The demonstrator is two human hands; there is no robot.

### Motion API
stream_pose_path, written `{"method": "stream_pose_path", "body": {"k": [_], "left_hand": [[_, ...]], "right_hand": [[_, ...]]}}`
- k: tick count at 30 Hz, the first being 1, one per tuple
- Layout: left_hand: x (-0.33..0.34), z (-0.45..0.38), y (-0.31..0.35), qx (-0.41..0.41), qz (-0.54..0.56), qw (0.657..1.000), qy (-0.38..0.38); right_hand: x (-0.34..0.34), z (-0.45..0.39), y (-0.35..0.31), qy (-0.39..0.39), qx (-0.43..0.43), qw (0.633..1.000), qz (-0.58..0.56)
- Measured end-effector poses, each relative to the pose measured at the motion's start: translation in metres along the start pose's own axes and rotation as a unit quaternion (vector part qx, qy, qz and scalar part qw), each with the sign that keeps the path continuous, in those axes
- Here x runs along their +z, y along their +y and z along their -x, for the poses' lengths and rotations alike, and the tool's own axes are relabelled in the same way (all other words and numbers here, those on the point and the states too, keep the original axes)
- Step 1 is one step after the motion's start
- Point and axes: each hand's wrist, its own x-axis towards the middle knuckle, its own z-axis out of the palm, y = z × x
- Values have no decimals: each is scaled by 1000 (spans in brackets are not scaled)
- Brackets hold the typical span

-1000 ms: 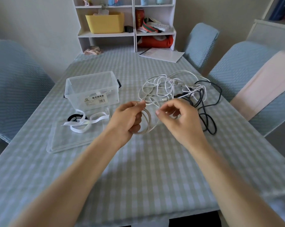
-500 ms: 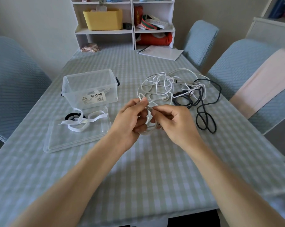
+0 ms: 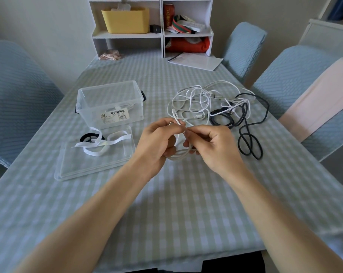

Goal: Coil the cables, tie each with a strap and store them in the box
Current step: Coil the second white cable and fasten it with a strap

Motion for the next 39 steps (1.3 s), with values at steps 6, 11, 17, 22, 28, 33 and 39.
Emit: {"method": "stream_pose_path", "body": {"k": [6,11,17,22,28,33,39], "left_hand": [[0,-2,-1,29,-56,998,5],[2,-1,-3,64,-111,992,20],[4,0,-10,113,-172,977,61],[8,0,-12,105,-145,980,80],[3,1,-11,43,-52,997,31],[-4,-3,-2,11,66,996,53],[-12,-3,-6,196,-247,948,38]], "right_hand": [[0,0,1,-2,18,1000,-6],[0,1,3,3,12,1000,11],[1,2,10,8,-27,995,98],[-1,3,11,8,-41,994,98],[1,-1,11,26,14,999,36],[-1,-3,13,26,40,998,39],[-5,-4,11,33,27,998,49]]}}
